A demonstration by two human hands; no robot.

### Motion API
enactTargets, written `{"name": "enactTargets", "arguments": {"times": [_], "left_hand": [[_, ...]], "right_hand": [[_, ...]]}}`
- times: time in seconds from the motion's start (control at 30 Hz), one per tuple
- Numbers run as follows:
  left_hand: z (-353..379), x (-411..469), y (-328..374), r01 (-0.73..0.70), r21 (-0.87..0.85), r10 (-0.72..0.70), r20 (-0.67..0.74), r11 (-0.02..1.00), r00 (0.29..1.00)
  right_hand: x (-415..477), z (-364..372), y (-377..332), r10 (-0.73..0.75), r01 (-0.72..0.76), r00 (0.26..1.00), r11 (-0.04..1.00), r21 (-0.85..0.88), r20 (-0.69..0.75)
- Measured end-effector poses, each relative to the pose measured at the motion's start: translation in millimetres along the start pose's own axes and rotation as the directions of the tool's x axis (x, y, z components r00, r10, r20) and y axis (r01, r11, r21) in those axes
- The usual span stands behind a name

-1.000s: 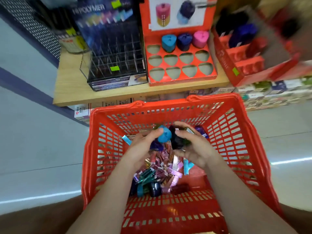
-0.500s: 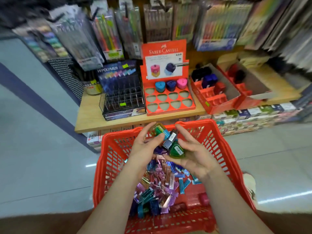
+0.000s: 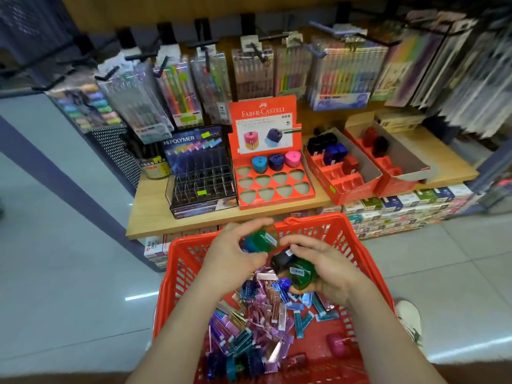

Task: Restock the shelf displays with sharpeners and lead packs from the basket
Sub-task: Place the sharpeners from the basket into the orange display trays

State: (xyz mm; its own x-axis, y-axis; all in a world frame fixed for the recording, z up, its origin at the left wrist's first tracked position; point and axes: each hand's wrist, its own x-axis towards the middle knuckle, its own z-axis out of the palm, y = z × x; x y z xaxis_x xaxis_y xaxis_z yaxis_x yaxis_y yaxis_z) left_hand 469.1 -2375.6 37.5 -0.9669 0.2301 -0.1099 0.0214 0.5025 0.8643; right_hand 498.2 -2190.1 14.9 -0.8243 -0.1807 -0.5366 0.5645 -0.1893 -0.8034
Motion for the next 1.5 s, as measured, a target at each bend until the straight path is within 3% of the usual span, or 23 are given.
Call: {"name": "enactTargets", "arguments": {"times": [0.1,0.2,0.27,0.33,0.4,0.53,0.6,0.8,0.9,1.0,1.2,1.27,1.37,1.5], "left_hand": [[2,3,5,-0.131,0.326,0.112,0.078,0.936,0.991],[11,4,10,-0.229,0.382,0.196,0.125,0.895,0.973],[16,5,11,-0.197,0.255,0.184,0.075,0.947,0.980],[15,7,12,-0.073,-0.047,0.073,0.002,0.996,0.997],[10,8,13,0.044,-0.277,-0.048,-0.008,0.960,0.999],[9,7,21,0.069,-0.287,-0.034,0.125,0.955,0.992],[11,7,23,0.050,-0.279,-0.015,0.123,0.959,0.992],[20,9,18,0.014,-0.178,-0.014,0.000,0.984,1.000],[25,11,21,0.016,-0.292,-0.064,-0.156,0.956,0.986],[30,15,21,0.048,-0.416,-0.147,-0.210,0.908,0.967],[37,23,26,0.152,-0.513,-0.269,-0.162,0.845,0.949],[36,30,28,0.164,-0.589,-0.290,-0.125,0.791,0.949],[31,45,30,0.154,-0.641,-0.264,-0.079,0.752,0.961],[16,86,21,0.084,-0.625,-0.256,-0.191,0.776,0.948]], "right_hand": [[0,3,-7,0.029,-0.027,0.999,0.998,-0.061,0.020],[1,7,-10,0.001,0.004,0.998,0.996,-0.086,0.057],[3,6,-10,-0.036,0.038,0.998,0.999,-0.017,0.059],[6,0,-7,-0.083,0.077,0.995,0.991,0.109,0.051],[9,-6,-5,-0.137,0.116,0.987,0.966,0.232,0.078],[14,-9,-1,-0.226,0.180,0.958,0.954,0.238,0.178],[15,-10,-1,-0.242,0.200,0.953,0.954,0.221,0.184],[16,-7,-13,-0.293,0.304,0.948,0.949,-0.078,0.124],[13,-5,-16,-0.299,0.303,0.953,0.947,-0.111,0.044],[13,4,-13,-0.318,0.313,0.948,0.912,-0.264,0.023],[29,23,-9,-0.511,0.357,0.859,0.637,-0.684,-0.027],[34,24,-8,-0.549,0.360,0.835,0.591,-0.722,-0.034],[44,19,-9,-0.579,0.389,0.814,0.613,-0.688,-0.056],[62,0,-17,-0.555,0.351,0.821,0.677,-0.647,-0.135]]}}
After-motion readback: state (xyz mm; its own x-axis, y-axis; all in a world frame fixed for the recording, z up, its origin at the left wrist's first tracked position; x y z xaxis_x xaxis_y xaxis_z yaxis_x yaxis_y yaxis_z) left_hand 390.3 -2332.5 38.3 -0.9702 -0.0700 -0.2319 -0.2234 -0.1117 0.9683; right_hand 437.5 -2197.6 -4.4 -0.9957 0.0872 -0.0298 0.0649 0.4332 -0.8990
